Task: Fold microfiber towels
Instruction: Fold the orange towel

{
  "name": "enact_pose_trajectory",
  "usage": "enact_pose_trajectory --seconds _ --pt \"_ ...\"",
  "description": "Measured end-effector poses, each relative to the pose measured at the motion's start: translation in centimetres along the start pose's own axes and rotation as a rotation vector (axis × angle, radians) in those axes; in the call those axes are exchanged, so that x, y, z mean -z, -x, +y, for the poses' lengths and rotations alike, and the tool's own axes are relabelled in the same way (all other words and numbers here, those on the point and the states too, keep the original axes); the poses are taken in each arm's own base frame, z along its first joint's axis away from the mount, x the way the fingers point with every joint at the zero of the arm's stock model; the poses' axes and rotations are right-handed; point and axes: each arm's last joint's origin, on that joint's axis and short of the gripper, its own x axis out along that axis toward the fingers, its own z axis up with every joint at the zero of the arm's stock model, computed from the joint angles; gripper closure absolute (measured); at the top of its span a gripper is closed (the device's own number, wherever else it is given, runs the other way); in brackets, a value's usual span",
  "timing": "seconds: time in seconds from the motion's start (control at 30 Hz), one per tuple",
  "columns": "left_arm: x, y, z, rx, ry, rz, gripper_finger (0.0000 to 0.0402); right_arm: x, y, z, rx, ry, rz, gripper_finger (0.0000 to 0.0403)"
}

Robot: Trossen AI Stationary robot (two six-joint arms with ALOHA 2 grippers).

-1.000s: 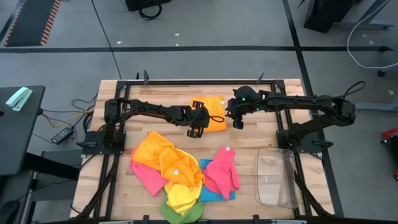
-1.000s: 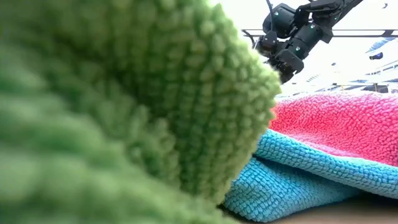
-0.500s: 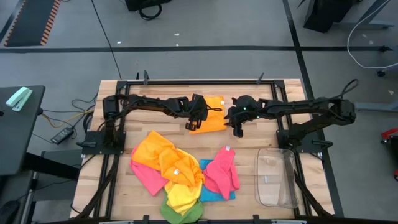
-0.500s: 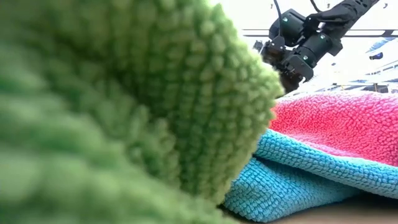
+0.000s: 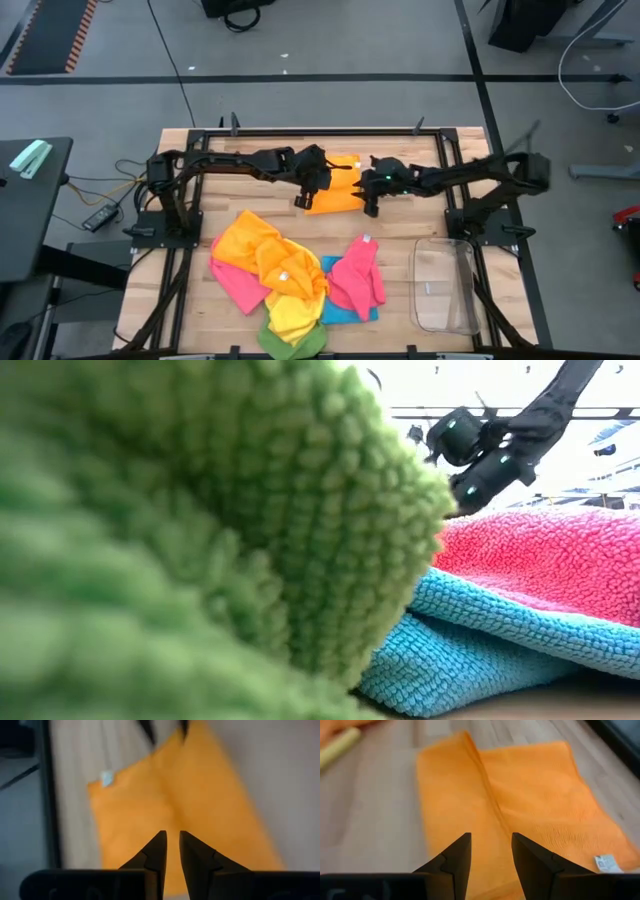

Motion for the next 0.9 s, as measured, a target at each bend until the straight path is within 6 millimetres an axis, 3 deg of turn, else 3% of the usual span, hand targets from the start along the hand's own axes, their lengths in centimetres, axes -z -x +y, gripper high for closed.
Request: enact_pose_trajectory --seconds 0.33,0.63,0.9 --pt "2.0 -2.0 -1.5 0.198 0.061 0.117 0.0341 2.3 -2.6 -0.8 0.037 -0.081 0.144 0.0254" --pt "4.1 -5.4 -1.2 0.200 0.072 0.189 0.0351 2.6 -2.6 -0.3 0.023 -0.068 0.186 0.0254" --pt "4.7 -5.7 -0.5 0.158 0.085 0.207 0.0355 2.7 -2.5 1.1 -0.046 -0.040 0.218 0.0254"
